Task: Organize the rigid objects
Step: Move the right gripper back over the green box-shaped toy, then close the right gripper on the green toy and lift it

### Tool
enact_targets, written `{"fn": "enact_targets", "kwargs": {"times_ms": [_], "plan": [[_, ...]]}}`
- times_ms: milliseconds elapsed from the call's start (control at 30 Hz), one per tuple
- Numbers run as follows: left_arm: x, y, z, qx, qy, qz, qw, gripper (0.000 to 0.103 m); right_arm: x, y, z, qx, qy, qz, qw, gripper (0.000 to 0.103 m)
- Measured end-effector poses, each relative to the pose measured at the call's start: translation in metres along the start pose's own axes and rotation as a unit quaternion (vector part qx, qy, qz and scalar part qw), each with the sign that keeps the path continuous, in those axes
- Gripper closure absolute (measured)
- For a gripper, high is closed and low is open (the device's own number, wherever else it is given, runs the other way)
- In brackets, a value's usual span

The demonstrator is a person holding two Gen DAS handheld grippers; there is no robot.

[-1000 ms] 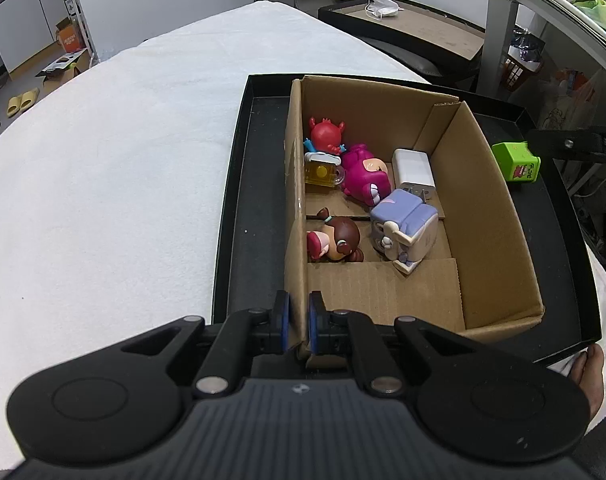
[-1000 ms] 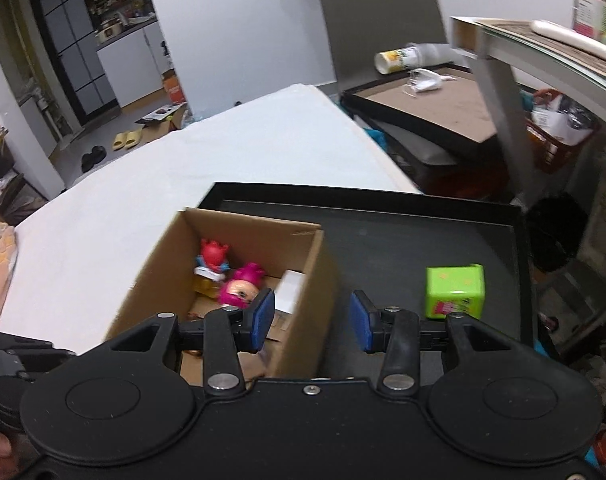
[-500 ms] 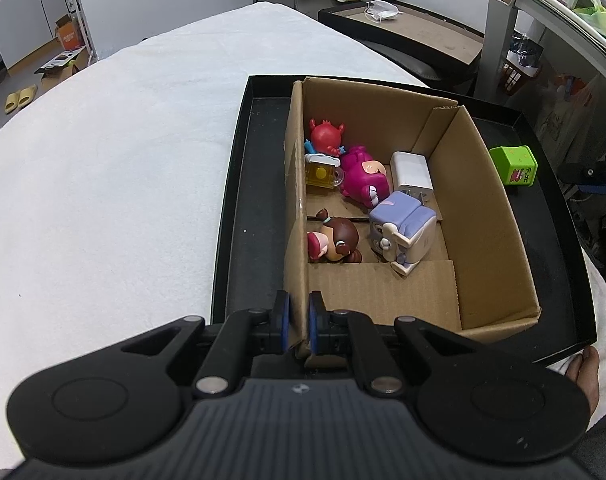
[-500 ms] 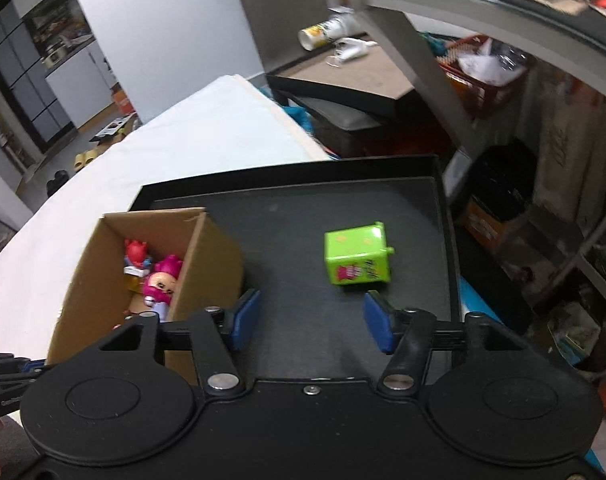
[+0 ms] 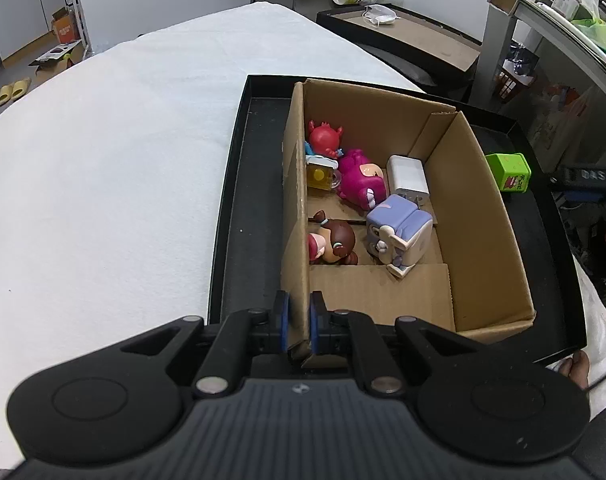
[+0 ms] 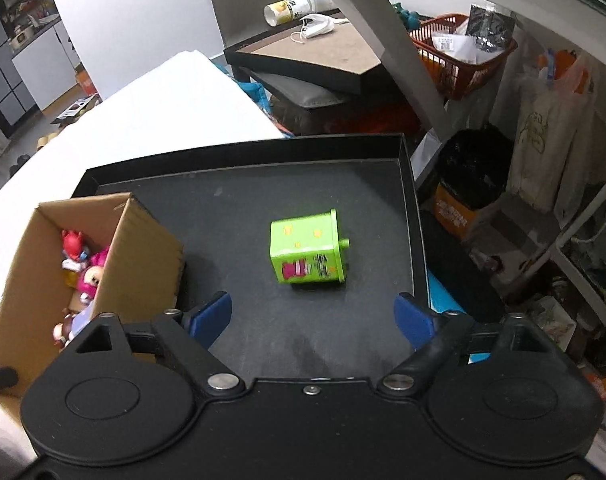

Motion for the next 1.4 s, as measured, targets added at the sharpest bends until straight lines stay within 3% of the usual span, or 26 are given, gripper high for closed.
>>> {"fn": "enact_targets", "kwargs": {"times_ms": [300,467,567,633,867,1400], "plan": [[0.000,0.000,0.001,0.002,0.002,-0.004,1.0000,0.093,0.027,0.008,0.015,0.000,-0.016,-0.023,1.000,0.016],[0.001,0.001,0.001,0.004,0.003,-0.006,1.0000,0.093,0.032,0.009,0.019,-0.007,-0.027,-0.036,0.999,0.021],[0.001,0.000,0.001,0.004,0.003,-0.005,1.0000,0.093,0.035,0.008,0.019,-0.005,-0.030,-0.039,0.999,0.033],[0.001,0.000,0.001,0.005,0.003,-0.005,1.0000,0.093,0.038,0.008,0.018,-0.007,-0.026,-0.037,0.999,0.054],[0.001,-0.002,0.001,0.006,0.003,-0.001,1.0000,0.093,0.028,0.010,0.015,-0.002,-0.019,-0.022,1.000,0.055],[0.001,-0.005,0.001,0.011,0.007,0.014,0.9998,0.093,-0.017,0.021,0.019,-0.014,-0.058,0.014,0.998,0.055]]}}
Point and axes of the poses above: each gripper's, at about its wrist camera, not at the fingertips, and x roughly the way its jaws point, y to its left, z to its top, the point moved 7 cm from there along x, roughly the way its jaws point, and after that the axes turned 4 degrees about y, right-handed, at the moved point
